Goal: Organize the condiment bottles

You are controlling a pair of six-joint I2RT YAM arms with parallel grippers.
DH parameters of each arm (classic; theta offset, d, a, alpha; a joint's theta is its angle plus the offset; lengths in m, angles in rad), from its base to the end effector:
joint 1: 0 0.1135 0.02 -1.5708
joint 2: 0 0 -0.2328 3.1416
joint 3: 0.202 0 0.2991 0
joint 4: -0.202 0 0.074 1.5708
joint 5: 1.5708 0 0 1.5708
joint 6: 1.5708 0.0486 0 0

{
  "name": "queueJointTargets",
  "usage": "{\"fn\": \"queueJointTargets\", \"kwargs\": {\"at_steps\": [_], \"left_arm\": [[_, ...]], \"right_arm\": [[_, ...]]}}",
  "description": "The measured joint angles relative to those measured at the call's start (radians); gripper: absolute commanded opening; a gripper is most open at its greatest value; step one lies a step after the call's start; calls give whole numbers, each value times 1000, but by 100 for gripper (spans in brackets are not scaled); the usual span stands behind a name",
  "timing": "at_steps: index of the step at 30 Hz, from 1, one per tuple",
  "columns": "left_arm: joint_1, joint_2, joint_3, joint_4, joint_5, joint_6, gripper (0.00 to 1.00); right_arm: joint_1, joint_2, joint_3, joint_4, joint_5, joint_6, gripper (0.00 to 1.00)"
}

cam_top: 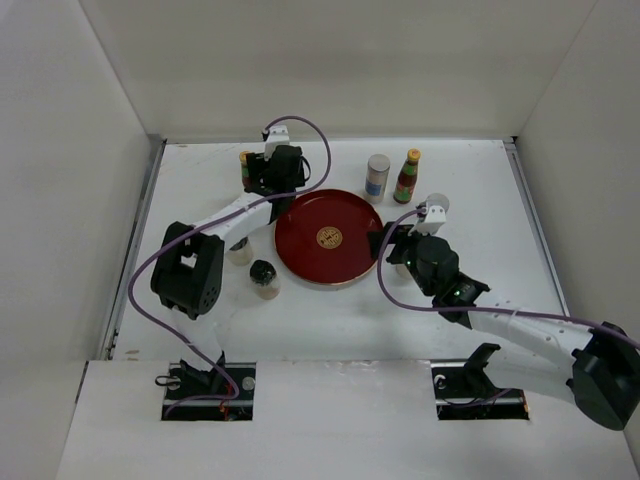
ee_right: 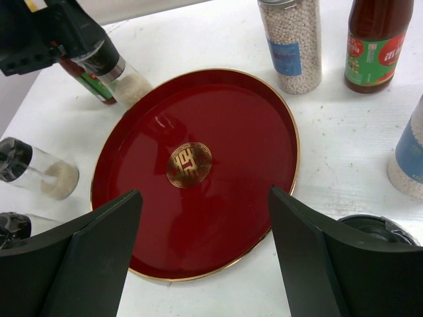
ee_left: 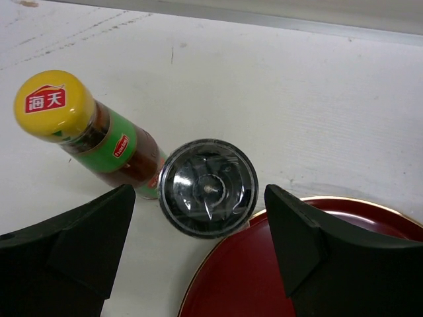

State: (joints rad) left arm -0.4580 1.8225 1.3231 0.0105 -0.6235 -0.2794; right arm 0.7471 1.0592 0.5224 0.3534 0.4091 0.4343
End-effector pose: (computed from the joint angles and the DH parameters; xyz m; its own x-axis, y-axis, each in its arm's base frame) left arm 0.4288 -0.1798 0.1980 -0.3764 -0.0641 -0.9242 -0.2155 0.9763 0.0201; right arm 0.2370 0.1931 0.1966 -0.2630 0.2826 -0.9225 -0.2489 0.9039 0.3479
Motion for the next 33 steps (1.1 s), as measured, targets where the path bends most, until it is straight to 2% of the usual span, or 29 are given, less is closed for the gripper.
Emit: {"fn": "queueJointTargets", "kwargs": {"at_steps": [6, 9, 11, 16, 18, 25, 33], "left_arm": [[24, 51, 30, 0, 34, 0, 78], [32, 83, 59, 0, 54, 0, 74], [36, 105, 77, 2, 64, -2, 68], [39, 127, 87, 7, 76, -5, 40], [39, 126, 86, 11, 78, -5, 37], [26, 42, 9, 63, 68, 26, 35], [-84, -146, -37, 174, 17, 90, 35]], "right_arm": [[-1, 12, 0, 0, -17, 4, 84], [-1, 15, 0, 0, -21, 4, 84], [-1, 15, 0, 1, -24, 5, 84], [-2, 15, 0, 7, -25, 7, 84], [-2, 14, 0, 8, -25, 7, 84], [-3, 15, 0, 15, -26, 7, 83], [-8, 15, -1, 17, -26, 8, 83]]}}
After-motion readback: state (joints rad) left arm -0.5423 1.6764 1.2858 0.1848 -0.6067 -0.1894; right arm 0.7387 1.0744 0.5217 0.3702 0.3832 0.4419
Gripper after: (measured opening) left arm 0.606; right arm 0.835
